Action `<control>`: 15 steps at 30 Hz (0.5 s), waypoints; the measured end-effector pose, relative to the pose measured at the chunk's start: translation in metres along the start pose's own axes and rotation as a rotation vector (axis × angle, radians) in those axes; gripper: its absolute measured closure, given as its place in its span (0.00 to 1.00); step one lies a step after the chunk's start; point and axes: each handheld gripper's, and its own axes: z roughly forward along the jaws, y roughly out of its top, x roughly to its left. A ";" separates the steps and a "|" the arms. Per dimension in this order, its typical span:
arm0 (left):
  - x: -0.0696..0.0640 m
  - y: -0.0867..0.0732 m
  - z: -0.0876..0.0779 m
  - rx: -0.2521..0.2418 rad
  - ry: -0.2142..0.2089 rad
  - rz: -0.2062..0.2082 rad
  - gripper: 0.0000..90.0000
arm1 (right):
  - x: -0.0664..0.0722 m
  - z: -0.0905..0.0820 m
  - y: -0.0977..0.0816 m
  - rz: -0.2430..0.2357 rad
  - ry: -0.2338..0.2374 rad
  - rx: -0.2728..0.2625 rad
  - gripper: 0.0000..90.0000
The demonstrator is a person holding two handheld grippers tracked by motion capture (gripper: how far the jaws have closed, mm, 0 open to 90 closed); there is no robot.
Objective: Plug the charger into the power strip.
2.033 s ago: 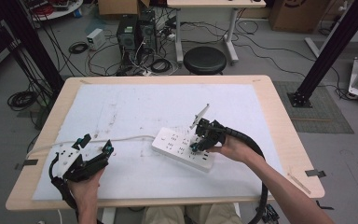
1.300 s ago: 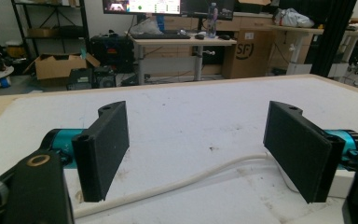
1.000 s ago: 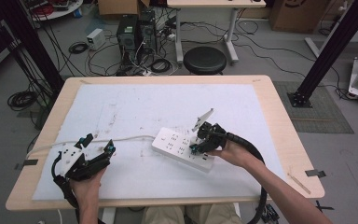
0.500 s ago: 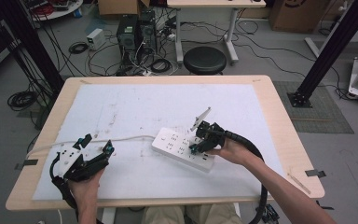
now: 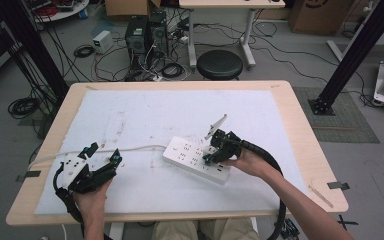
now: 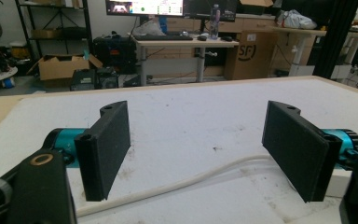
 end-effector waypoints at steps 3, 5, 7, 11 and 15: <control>0.001 0.001 0.000 -0.005 0.004 0.001 0.26 | -0.001 0.000 -0.001 0.010 0.013 -0.003 0.70; 0.002 0.002 -0.001 -0.003 0.008 0.002 0.26 | -0.003 0.000 -0.001 0.005 0.018 -0.008 0.70; 0.003 0.001 -0.002 -0.001 0.009 0.000 0.26 | -0.002 -0.001 -0.001 0.001 0.018 -0.006 0.70; 0.004 0.000 -0.003 -0.003 0.011 -0.003 0.26 | -0.005 -0.003 -0.002 0.041 0.089 -0.032 0.53; 0.003 0.000 -0.003 -0.002 0.009 0.000 0.26 | -0.005 -0.008 -0.004 0.042 0.076 -0.046 0.36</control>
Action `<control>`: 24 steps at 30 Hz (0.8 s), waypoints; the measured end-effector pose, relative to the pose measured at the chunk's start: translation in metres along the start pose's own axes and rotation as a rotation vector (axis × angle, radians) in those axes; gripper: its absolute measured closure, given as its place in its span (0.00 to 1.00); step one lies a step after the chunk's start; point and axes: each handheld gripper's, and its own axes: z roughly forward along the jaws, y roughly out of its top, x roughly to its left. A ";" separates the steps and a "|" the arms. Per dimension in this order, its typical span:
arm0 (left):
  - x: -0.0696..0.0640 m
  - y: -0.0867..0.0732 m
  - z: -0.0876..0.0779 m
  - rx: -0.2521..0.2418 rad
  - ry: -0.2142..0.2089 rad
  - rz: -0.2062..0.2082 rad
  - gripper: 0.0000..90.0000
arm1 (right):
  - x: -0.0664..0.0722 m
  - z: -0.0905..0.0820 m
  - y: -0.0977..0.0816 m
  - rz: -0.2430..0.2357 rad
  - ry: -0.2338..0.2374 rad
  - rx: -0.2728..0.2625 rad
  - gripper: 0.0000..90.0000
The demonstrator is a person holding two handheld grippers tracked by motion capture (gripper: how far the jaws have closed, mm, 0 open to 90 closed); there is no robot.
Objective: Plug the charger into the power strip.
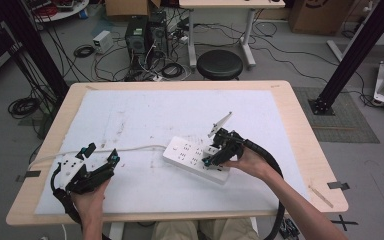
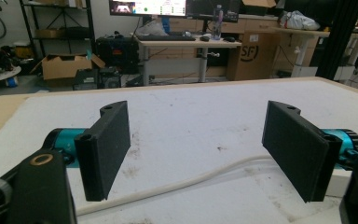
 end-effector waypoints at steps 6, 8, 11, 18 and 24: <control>-0.001 0.000 -0.001 -0.002 -0.002 -0.002 0.26 | -0.003 -0.022 -0.011 0.045 -0.045 -0.115 0.31; -0.001 0.000 -0.001 0.000 -0.003 -0.002 0.26 | -0.006 -0.027 -0.019 0.076 -0.055 -0.151 0.31; -0.001 0.001 0.001 -0.003 -0.006 0.000 0.26 | -0.009 -0.031 -0.032 0.124 -0.048 -0.182 0.31; -0.002 0.002 0.004 0.002 -0.018 0.007 0.26 | -0.011 -0.043 -0.056 0.196 -0.079 -0.305 0.31; -0.002 0.002 0.006 0.003 -0.022 0.007 0.26 | -0.005 -0.057 -0.082 0.251 -0.177 -0.463 0.31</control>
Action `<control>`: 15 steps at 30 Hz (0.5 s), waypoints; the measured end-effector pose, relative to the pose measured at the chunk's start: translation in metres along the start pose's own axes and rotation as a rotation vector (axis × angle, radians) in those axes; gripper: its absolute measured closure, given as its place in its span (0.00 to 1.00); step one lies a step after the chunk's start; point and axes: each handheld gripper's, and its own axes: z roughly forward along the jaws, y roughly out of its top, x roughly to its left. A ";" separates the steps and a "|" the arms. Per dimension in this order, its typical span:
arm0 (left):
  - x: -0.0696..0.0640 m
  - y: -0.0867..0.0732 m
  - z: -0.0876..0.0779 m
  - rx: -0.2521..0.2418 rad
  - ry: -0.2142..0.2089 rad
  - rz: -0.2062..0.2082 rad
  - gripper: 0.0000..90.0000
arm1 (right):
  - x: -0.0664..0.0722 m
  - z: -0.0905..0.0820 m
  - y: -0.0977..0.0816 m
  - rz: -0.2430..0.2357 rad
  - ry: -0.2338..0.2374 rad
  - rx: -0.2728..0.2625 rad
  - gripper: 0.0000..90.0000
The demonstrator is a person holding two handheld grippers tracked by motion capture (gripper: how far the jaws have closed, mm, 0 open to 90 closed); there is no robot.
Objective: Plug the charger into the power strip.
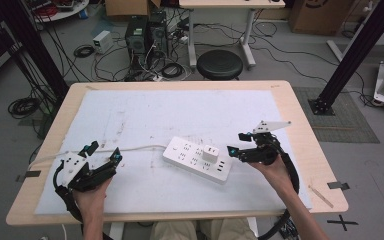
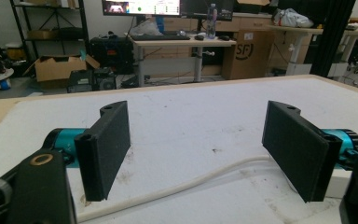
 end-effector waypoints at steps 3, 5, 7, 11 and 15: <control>0.001 0.000 0.000 0.000 0.003 0.006 0.26 | -0.001 -0.009 -0.011 0.026 -0.070 -0.103 0.26; 0.002 0.000 -0.001 0.001 0.006 0.004 0.26 | 0.000 -0.014 -0.020 0.037 -0.129 -0.160 0.24; 0.003 0.000 -0.001 0.003 0.009 0.006 0.26 | 0.002 -0.019 -0.030 0.010 -0.184 -0.238 0.24; 0.004 0.001 -0.001 0.003 0.013 0.007 0.26 | 0.006 -0.029 -0.048 0.008 -0.250 -0.366 0.24; 0.004 0.002 -0.001 0.007 0.013 0.013 0.26 | 0.010 -0.040 -0.061 0.032 -0.354 -0.444 0.22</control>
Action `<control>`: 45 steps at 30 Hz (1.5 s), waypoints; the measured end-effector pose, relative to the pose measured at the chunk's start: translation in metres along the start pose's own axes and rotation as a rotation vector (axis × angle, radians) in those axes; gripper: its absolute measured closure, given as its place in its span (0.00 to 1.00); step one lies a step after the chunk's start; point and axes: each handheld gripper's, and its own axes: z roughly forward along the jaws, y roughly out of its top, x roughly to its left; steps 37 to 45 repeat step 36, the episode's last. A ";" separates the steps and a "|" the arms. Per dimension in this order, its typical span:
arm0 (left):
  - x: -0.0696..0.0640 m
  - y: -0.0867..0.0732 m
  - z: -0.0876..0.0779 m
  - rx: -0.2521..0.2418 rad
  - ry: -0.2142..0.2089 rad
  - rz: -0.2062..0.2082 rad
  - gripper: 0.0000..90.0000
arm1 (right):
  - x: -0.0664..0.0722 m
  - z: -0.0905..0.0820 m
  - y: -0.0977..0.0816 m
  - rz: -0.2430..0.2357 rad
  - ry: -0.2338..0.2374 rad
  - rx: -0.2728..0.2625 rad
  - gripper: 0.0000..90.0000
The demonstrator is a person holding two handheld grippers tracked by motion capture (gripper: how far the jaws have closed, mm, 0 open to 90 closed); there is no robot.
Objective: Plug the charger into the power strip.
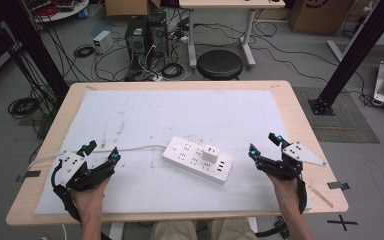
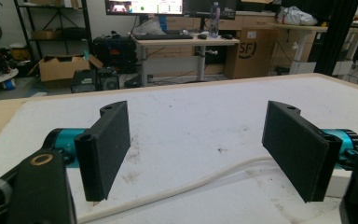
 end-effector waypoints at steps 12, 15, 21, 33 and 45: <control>-0.001 0.000 0.000 0.002 0.000 0.001 0.26 | -0.015 -0.022 -0.017 0.079 -0.085 0.004 0.22; -0.001 0.000 0.001 0.002 -0.002 0.000 0.26 | -0.017 -0.024 -0.018 0.080 -0.092 0.007 0.22; -0.002 0.000 0.002 0.002 -0.001 -0.003 0.26 | -0.019 -0.023 -0.018 0.079 -0.087 0.014 0.22; -0.001 -0.003 0.002 0.009 0.004 -0.001 0.26 | -0.016 -0.018 -0.020 0.064 -0.068 0.044 0.22; -0.001 -0.004 0.002 0.013 0.007 -0.001 0.26 | -0.016 -0.014 -0.022 0.058 -0.064 0.066 0.22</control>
